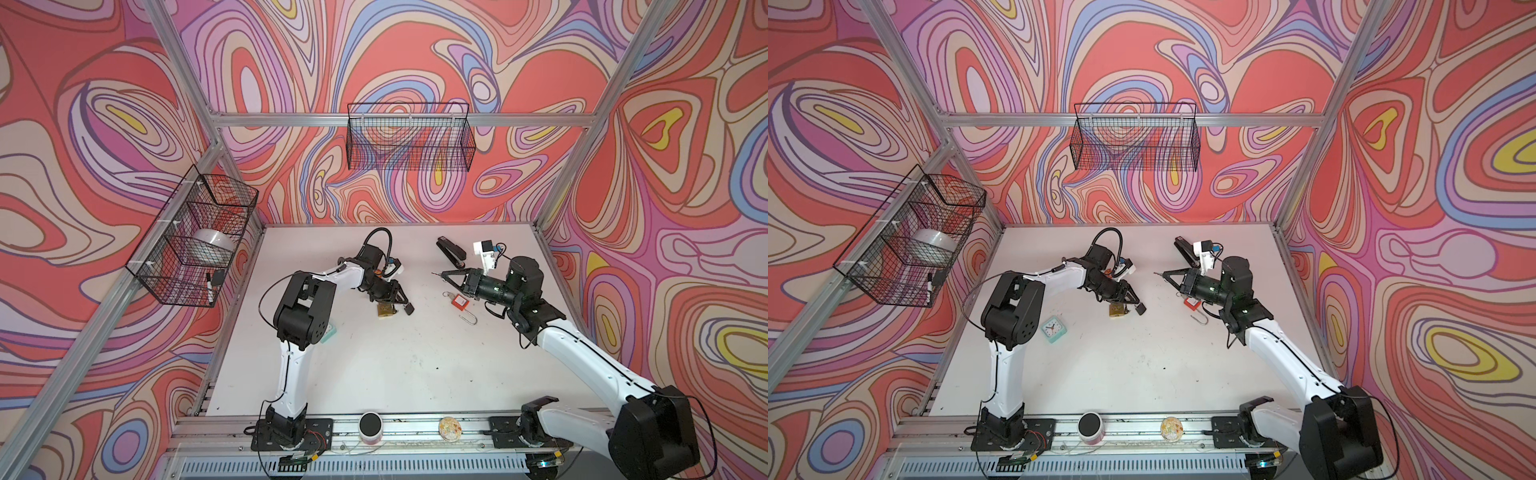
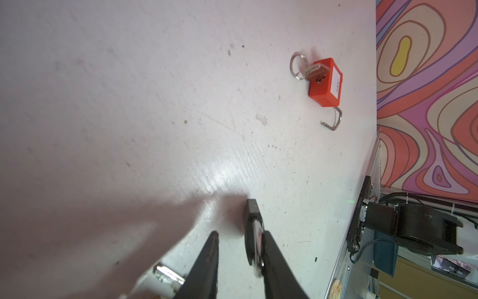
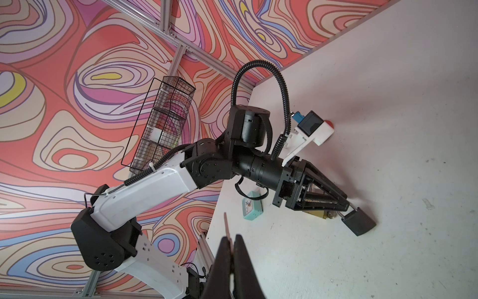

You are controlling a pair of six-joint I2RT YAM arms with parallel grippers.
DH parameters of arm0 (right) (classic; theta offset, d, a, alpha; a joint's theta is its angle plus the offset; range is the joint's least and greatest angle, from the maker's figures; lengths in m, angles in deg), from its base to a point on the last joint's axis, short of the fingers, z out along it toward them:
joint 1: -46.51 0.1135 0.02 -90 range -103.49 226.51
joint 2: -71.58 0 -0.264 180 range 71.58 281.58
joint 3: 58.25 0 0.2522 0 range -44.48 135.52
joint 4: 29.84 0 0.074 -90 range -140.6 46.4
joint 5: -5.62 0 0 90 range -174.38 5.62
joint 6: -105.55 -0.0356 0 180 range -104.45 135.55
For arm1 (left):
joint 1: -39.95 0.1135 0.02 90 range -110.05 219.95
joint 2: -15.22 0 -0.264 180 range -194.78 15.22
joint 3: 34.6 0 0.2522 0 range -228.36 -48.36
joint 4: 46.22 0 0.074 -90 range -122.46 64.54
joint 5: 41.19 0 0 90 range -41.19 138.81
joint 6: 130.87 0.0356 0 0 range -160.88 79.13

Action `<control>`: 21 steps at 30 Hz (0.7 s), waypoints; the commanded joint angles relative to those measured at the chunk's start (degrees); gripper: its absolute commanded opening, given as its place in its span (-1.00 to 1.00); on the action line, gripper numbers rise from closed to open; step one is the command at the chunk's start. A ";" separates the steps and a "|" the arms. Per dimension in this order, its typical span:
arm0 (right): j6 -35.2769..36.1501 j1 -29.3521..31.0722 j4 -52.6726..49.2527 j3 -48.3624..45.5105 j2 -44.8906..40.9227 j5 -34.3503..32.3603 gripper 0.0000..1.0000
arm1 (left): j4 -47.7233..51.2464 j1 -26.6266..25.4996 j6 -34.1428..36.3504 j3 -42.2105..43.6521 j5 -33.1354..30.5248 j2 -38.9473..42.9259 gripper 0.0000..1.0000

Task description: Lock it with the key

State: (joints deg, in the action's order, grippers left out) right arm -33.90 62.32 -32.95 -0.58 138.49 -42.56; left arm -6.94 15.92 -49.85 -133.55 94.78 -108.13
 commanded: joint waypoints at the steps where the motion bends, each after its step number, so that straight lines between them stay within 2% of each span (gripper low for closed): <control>1: 1.02 -0.13 -0.10 0.21 -0.12 0.36 -1.00 | 2.16 -0.45 1.12 -2.26 0.66 -1.31 -0.29; 12: 1.10 -0.17 -0.46 0.35 0.10 0.28 -1.00 | 6.37 -1.36 2.61 -6.46 -5.02 -3.01 -0.19; 21: 1.24 -0.17 -0.76 0.75 0.43 0.65 -1.00 | 7.22 -2.12 1.92 -9.91 -4.23 -5.20 -0.17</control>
State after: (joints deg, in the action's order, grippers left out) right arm -33.55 62.32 -33.06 -0.56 138.75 -42.38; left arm -2.04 14.28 -48.80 -141.64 90.76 -111.28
